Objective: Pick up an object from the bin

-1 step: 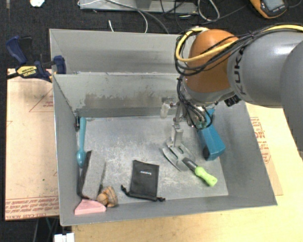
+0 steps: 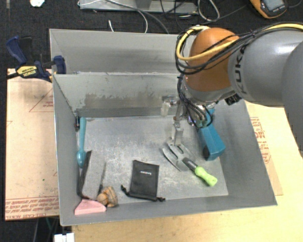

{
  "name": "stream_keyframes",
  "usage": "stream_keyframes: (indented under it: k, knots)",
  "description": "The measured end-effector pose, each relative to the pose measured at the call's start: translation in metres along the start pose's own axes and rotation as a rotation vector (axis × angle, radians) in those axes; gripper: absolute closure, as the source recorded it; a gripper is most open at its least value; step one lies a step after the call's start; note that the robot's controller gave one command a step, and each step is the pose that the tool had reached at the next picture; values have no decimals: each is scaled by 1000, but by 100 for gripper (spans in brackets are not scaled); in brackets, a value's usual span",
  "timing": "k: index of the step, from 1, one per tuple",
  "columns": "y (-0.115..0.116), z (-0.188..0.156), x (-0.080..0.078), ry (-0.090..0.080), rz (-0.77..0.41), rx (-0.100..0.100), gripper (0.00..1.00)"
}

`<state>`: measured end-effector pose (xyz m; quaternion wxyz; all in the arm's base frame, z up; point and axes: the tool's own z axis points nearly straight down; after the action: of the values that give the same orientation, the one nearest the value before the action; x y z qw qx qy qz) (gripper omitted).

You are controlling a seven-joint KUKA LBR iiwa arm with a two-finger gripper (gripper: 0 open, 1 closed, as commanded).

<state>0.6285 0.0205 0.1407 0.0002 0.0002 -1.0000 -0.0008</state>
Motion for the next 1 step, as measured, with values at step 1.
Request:
stream_keyframes:
  k: [1]
  knots:
    - [-11, -17, -2, 2, -189, -1, 0]
